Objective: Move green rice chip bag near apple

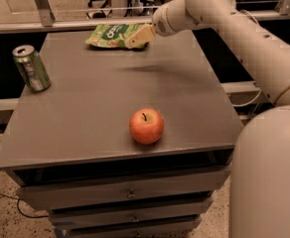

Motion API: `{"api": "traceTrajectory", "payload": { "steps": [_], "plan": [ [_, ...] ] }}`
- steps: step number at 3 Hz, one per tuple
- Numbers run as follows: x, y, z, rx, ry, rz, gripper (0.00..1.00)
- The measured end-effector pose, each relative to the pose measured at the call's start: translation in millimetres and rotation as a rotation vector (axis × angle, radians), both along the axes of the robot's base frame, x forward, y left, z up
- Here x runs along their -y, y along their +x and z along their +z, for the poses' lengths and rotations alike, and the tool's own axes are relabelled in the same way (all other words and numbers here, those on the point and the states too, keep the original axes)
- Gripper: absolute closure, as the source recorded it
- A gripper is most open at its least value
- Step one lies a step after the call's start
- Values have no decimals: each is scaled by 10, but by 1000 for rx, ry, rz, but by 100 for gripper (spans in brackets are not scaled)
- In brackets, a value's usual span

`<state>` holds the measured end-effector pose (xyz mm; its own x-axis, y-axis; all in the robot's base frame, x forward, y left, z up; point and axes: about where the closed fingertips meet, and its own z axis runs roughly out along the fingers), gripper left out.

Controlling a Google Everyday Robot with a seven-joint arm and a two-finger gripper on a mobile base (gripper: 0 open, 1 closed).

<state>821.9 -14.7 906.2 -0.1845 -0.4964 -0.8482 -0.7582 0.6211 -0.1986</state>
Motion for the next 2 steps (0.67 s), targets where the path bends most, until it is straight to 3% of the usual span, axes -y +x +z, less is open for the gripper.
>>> {"api": "traceTrajectory", "payload": {
  "steps": [1, 2],
  "plan": [
    [-159, 280, -140, -12, 42, -22, 0],
    [-267, 501, -300, 5, 44, -27, 0]
  ]
}}
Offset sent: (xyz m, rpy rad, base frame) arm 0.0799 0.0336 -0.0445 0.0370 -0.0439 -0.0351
